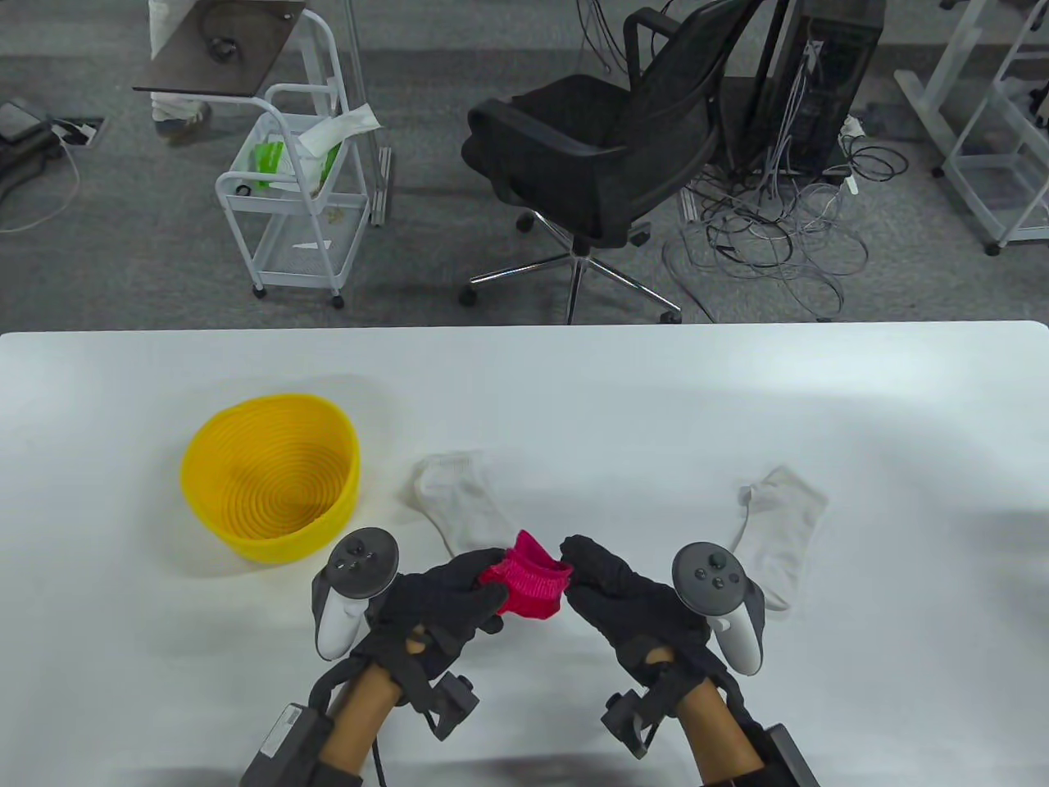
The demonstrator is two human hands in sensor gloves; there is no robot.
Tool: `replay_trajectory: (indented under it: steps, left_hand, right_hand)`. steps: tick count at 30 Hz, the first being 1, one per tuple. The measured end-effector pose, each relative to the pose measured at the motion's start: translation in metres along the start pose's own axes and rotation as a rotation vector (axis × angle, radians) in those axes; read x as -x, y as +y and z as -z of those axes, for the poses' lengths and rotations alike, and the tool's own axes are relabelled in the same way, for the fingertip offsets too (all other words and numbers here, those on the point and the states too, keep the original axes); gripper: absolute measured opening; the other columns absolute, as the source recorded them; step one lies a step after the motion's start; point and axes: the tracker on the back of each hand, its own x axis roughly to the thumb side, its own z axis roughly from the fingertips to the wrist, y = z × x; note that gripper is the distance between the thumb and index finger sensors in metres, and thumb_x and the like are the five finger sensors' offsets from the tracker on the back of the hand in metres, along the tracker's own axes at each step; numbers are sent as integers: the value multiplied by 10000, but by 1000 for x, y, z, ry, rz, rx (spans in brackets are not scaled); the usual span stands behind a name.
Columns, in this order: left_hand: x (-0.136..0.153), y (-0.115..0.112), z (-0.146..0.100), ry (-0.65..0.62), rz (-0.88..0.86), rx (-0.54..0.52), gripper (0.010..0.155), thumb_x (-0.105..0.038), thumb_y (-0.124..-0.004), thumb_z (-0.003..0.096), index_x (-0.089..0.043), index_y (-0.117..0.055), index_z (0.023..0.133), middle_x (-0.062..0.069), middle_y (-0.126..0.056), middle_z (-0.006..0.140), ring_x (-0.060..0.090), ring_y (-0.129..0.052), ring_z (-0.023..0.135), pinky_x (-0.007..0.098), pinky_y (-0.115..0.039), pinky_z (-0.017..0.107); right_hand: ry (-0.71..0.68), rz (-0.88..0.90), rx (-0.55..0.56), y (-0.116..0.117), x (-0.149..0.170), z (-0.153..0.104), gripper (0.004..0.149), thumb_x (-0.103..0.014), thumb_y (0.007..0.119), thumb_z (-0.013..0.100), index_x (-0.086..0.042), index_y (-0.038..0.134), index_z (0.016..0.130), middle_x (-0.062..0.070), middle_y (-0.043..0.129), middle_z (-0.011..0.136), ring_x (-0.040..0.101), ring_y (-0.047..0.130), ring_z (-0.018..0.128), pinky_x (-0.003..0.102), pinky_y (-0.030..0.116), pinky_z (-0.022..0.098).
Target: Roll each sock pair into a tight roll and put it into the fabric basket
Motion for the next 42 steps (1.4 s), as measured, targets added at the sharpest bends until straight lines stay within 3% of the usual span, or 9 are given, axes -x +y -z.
replay_trajectory:
  steps: [6,14,25,33,42]
  left_hand:
    - [-8,44,-9,-11,41,-249,616,-467,-854,359,-239,-759,923,68,-927,853,230,-1042,536,421,-813,355]
    - [-7,107,-27,23,141,-556,597,-462,-879,347,-246,-770,892,55,-924,847,203,-1035,515,395,-815,333]
    - [19,165,-18,290,419,-816,571,-458,-867,347,-234,-810,869,62,-976,804,175,-1064,362,369,-836,260]
    - [34,176,-2,515,598,-844,576,-467,-884,339,-262,-816,873,41,-966,828,193,-1038,454,341,-810,258]
    - [29,168,15,645,762,-758,609,-502,-883,329,-276,-820,891,32,-966,849,223,-1016,580,373,-784,305]
  right_hand:
    - [35,19,18,-5,9,2,674,-598,692,441,-362,476,1034,-30,616,1109,237,723,1014,541,629,704]
    - [40,-20,27,-5,10,2,663,-620,673,435,-344,494,1011,-29,615,1105,239,727,1010,540,634,699]
    - [48,-73,59,-7,11,3,699,-627,667,434,-337,450,1032,-13,587,1115,249,736,1000,541,638,693]
    - [57,-116,32,-2,9,5,707,-629,666,432,-335,450,1038,-11,588,1116,252,742,995,543,639,691]
    - [52,-126,28,-1,8,5,712,-627,669,431,-333,451,1042,-7,599,1112,258,748,991,546,640,688]
